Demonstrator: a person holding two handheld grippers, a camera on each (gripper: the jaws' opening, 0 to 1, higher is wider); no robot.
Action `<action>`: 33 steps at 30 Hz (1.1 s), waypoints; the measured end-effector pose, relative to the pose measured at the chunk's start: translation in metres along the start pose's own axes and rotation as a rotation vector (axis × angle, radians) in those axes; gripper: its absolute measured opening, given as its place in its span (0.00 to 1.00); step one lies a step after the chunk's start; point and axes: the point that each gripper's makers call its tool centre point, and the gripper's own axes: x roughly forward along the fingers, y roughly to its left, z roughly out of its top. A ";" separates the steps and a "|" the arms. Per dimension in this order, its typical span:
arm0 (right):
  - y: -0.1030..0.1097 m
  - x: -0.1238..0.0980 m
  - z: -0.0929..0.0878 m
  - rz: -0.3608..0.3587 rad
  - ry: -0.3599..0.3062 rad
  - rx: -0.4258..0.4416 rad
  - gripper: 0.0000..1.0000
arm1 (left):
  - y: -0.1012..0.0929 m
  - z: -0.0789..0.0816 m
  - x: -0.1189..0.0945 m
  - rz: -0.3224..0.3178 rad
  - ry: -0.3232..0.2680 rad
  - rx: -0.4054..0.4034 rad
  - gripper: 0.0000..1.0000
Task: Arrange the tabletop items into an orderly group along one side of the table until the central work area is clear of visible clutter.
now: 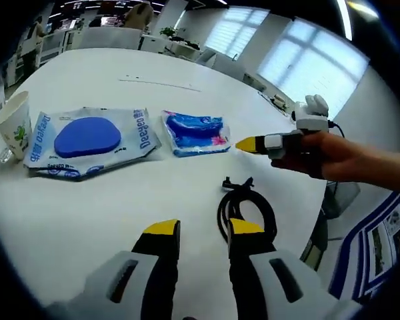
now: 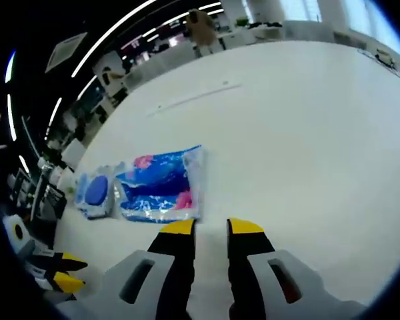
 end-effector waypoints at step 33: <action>0.019 -0.051 -0.083 0.103 0.043 -0.076 0.25 | -0.043 -0.019 0.036 -0.085 0.097 0.085 0.27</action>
